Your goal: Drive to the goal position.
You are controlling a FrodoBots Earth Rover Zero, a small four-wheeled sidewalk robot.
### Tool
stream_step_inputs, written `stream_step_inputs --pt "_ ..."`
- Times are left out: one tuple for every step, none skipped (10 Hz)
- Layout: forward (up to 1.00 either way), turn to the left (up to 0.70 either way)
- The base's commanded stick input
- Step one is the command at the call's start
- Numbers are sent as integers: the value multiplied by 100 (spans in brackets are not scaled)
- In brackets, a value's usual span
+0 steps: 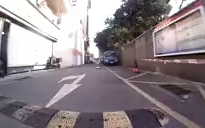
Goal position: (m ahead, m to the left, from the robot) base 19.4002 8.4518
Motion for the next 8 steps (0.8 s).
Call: stream_step_inputs --pt "45 0" --pt "45 0" --pt "45 0" --pt "45 0" --pt "45 0" --pt "45 0" --pt "45 0" --pt "45 0"
